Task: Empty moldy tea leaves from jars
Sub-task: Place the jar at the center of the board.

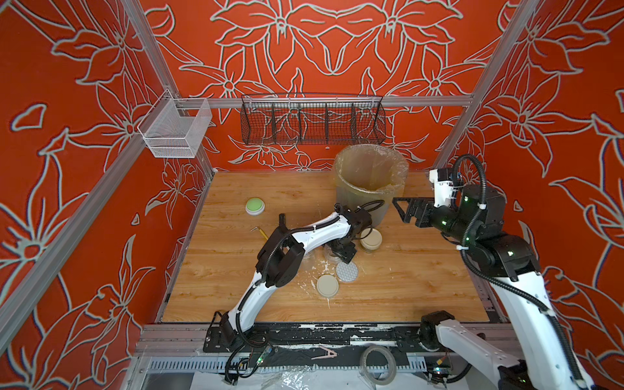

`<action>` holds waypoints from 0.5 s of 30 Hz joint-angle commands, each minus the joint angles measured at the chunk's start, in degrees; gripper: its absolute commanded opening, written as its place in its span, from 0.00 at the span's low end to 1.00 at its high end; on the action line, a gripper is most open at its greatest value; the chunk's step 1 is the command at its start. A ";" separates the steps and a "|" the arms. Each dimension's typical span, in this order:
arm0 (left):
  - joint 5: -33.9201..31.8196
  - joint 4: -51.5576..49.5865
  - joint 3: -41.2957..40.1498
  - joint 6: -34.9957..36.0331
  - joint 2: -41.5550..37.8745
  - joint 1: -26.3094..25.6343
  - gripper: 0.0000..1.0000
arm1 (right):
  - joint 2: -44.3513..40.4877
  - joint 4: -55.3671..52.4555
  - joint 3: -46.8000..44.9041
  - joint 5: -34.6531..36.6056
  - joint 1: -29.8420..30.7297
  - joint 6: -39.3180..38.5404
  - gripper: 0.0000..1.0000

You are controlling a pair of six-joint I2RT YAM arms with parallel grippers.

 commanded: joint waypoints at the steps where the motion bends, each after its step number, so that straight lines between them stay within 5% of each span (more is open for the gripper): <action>1: 0.88 1.32 -0.84 -0.28 -5.38 1.16 1.00 | -0.20 0.99 -0.74 0.08 0.37 0.48 0.97; 15: 2.54 11.44 -8.80 2.22 -25.16 -4.14 1.00 | -5.03 2.50 -5.87 6.33 0.37 1.86 0.97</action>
